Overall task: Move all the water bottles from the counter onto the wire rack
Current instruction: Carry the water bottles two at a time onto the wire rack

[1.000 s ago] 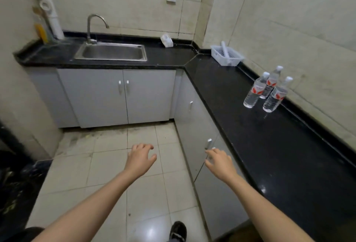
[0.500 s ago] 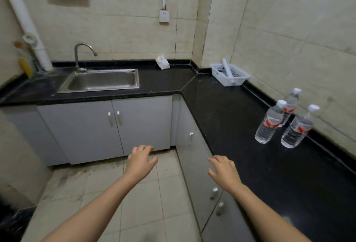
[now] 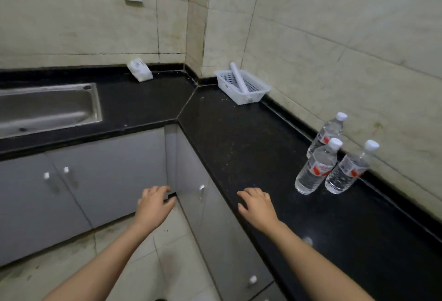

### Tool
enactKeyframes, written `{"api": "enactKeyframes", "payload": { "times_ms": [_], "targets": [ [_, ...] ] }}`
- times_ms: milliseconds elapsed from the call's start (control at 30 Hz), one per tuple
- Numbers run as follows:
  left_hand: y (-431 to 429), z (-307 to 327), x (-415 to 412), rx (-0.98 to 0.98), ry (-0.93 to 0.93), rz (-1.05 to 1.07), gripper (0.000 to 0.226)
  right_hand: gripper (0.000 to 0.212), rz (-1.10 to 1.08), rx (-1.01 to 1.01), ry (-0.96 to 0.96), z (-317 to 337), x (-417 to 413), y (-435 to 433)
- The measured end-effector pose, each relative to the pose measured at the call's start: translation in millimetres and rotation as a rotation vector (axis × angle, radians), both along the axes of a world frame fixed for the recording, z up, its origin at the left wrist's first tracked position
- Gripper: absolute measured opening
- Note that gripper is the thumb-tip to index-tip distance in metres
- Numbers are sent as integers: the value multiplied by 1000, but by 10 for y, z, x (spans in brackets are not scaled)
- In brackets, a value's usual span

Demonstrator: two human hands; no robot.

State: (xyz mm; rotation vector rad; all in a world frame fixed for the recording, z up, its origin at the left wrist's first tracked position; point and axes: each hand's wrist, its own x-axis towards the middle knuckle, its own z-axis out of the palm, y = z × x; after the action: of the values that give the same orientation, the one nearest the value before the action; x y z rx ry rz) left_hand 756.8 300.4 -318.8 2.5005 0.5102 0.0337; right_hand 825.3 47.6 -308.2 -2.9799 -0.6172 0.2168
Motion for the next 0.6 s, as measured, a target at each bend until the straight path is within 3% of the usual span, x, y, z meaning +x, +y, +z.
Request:
{"api": "enactKeyframes", "payload": {
  "times_ms": [300,467,600],
  "targets": [
    [8,121,1579,-77,-65,-357,35,42,-477,18,32,106,431,-154],
    [-501,-30,1902,-132,32,-571,36,43,-726,8,124,-4,97,-435],
    [-1107,-43,2110,-141,54,-770,35,46,-928,66,80,58,-32,-794]
  ]
}}
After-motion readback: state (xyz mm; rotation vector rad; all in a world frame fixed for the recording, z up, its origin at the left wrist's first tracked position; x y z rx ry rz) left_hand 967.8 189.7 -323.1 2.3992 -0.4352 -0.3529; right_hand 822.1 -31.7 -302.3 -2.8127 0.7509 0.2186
